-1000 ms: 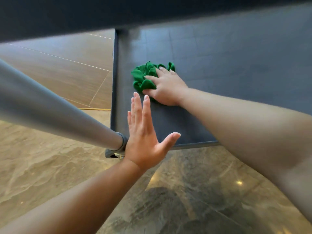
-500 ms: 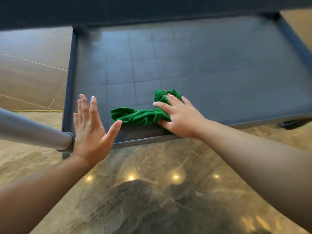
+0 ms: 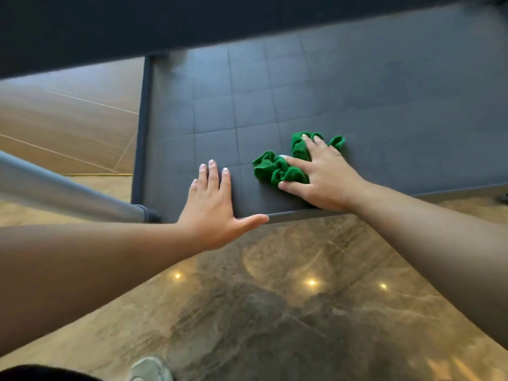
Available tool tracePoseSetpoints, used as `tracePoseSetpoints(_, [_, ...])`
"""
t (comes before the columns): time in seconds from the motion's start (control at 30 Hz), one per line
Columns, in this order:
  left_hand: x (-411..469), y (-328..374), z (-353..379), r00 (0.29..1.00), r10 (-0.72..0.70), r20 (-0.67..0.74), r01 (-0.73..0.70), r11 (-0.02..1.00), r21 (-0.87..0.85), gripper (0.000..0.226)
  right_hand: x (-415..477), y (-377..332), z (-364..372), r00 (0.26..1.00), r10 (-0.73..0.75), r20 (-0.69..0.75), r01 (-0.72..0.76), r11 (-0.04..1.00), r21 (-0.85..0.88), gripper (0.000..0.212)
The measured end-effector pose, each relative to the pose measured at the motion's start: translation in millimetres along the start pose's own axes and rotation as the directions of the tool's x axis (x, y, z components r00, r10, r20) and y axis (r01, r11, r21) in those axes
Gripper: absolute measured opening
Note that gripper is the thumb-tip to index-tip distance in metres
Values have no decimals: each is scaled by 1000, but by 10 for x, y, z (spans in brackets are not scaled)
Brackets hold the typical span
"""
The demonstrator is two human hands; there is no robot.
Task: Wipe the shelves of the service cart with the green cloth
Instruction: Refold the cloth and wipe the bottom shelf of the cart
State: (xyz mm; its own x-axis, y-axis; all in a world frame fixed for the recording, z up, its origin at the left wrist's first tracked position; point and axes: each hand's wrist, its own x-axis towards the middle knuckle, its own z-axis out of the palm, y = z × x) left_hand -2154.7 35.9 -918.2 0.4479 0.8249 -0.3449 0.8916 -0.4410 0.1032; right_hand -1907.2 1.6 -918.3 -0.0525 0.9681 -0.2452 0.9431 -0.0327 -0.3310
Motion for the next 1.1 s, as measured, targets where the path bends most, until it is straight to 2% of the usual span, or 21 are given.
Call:
tracePoseSetpoints(0.13, [8, 341, 50, 996, -87, -17, 85, 992, -93, 139, 286, -439, 168, 984, -178, -34, 177, 984, -16, 61])
tracePoseSetpoints(0.3, [13, 364, 71, 990, -123, -64, 119, 991, -52, 135, 165, 9, 5, 968, -249, 35, 248, 968, 44, 45])
tracePoseSetpoints(0.57, [42, 427, 68, 989, -143, -44, 144, 990, 11, 138, -371, 1103, -246, 997, -78, -7, 78, 996, 49, 55])
tracePoseSetpoints(0.7, [38, 449, 62, 987, -157, -33, 158, 987, 24, 125, -602, 1601, -407, 991, 122, -58, -117, 990, 72, 56])
tracePoseSetpoints(0.8, [3, 493, 30, 982, -189, -20, 190, 981, 39, 118, -751, 1896, -513, 950, 300, -88, -293, 952, 89, 56])
tracePoseSetpoints(0.87, [5, 584, -22, 978, -209, -22, 210, 976, 52, 118, -764, 1928, -519, 927, 359, -108, -348, 931, 110, 58])
tracePoseSetpoints(0.97, [172, 1058, -68, 988, -154, -23, 154, 988, 21, 122, -693, 1799, -463, 930, 346, -126, -331, 936, 122, 60])
tracePoseSetpoints(1.1, [329, 1896, 94, 995, -69, -76, 63, 995, -82, 117, -509, 1550, -376, 961, 241, -138, -224, 966, 127, 56])
